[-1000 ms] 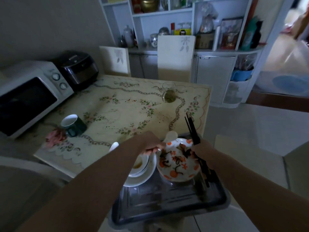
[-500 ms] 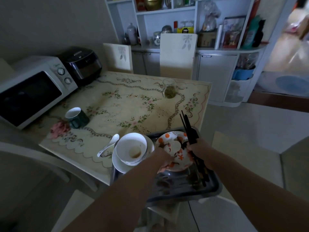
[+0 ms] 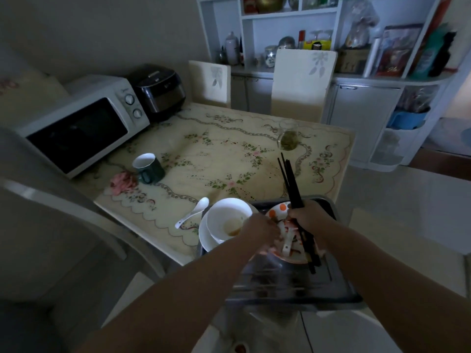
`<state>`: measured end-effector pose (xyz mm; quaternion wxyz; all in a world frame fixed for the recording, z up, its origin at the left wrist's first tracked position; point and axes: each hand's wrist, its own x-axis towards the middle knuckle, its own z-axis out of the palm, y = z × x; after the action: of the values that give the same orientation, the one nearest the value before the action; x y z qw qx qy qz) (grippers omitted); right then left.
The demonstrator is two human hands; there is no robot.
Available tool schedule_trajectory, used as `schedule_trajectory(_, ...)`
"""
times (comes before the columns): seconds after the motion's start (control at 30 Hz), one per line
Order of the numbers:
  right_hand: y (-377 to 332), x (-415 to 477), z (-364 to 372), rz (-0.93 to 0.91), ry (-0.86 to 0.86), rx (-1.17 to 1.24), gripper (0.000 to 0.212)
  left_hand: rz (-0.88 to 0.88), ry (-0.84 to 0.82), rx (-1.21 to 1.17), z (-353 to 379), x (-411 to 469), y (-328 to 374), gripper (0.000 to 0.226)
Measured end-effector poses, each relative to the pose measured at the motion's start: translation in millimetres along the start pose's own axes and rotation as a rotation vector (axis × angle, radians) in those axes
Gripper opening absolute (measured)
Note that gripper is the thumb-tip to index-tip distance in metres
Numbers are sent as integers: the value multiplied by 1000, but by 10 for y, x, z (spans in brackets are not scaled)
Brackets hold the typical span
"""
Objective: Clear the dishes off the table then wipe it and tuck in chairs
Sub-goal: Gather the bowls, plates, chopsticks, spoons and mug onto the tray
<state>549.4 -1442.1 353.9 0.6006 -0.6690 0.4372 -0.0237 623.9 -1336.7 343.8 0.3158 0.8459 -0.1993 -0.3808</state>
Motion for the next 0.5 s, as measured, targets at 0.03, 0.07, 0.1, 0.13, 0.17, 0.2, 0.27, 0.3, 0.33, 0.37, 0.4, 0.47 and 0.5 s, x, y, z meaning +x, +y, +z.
schedule_trajectory(0.03,-63,5,94,-6,-29,26,15,45,76,-52,-185,-28,-23,22)
schedule_trajectory(0.07,-122,5,175,-4,-57,67,15,69,152,-88,-371,-15,-63,17)
schedule_trajectory(0.1,-179,16,277,-3,-81,105,17,61,242,-146,-574,5,-137,16)
schedule_trajectory(0.13,-243,24,391,-2,-100,139,18,27,333,-195,-793,52,-253,17)
schedule_trajectory(0.17,-292,25,482,-4,-108,160,18,-17,398,-238,-978,96,-364,17)
schedule_trajectory(0.2,-352,34,595,-12,-114,174,17,-58,432,-258,-1171,178,-508,15)
schedule_trajectory(0.27,-448,22,770,-17,-119,179,17,-139,410,-192,-1468,304,-766,18)
schedule_trajectory(0.3,-499,25,862,-10,-126,184,19,-188,370,-115,-1597,365,-898,24)
schedule_trajectory(0.33,-538,32,945,-4,-139,188,20,-227,336,-29,-1693,419,-1019,28)
schedule_trajectory(0.37,-573,42,1006,0,-151,190,22,-249,310,50,-1757,462,-1122,31)
schedule_trajectory(0.4,-602,65,1074,7,-158,185,23,-258,285,116,-1810,503,-1217,32)
schedule_trajectory(0.47,-626,116,1152,19,-156,168,25,-253,250,221,-1864,563,-1329,32)
schedule_trajectory(0.5,-632,141,1183,19,-143,160,24,-246,234,259,-1881,603,-1368,32)
